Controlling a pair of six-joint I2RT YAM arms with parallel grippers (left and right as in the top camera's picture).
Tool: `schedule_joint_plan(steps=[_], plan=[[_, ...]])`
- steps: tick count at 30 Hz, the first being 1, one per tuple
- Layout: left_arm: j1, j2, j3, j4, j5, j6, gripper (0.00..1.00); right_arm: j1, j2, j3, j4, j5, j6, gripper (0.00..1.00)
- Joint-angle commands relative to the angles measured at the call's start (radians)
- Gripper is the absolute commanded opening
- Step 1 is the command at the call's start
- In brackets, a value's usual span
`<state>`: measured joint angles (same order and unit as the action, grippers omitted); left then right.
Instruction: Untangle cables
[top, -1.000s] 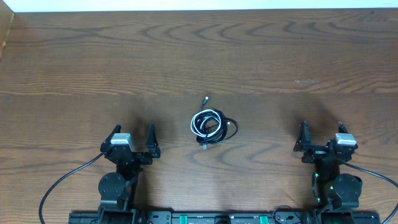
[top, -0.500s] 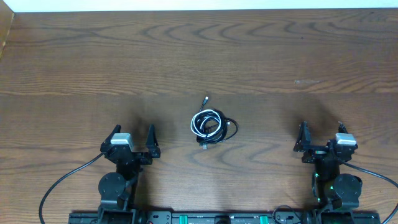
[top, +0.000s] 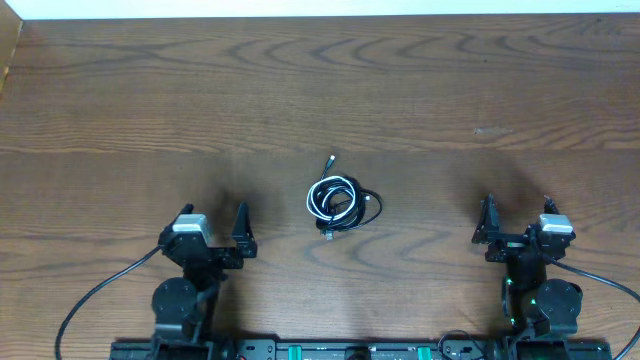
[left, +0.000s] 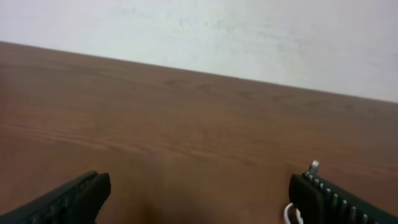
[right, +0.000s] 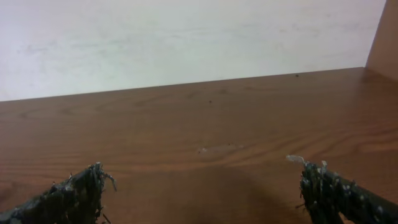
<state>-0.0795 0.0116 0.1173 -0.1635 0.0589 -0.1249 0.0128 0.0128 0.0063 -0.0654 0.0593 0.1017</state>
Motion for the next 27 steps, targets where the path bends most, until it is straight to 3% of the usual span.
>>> schedule_joint_plan(steps=[1, 12, 22, 27], plan=[[-0.002, 0.007, 0.123, -0.055, 0.016, -0.019, 0.98, 0.008, 0.003, -0.001, -0.004, 0.002, -0.006, 0.99], [-0.002, 0.214, 0.49, -0.278, 0.091, -0.018, 0.98, 0.008, 0.003, -0.001, -0.004, 0.002, -0.006, 0.99], [-0.002, 0.727, 1.072, -0.789, 0.144, 0.076, 0.98, 0.008, 0.003, -0.001, -0.004, 0.002, -0.006, 0.99], [-0.002, 0.922, 1.217, -0.947, 0.144, 0.076, 0.98, 0.008, 0.003, -0.001, -0.004, 0.002, -0.006, 0.99]])
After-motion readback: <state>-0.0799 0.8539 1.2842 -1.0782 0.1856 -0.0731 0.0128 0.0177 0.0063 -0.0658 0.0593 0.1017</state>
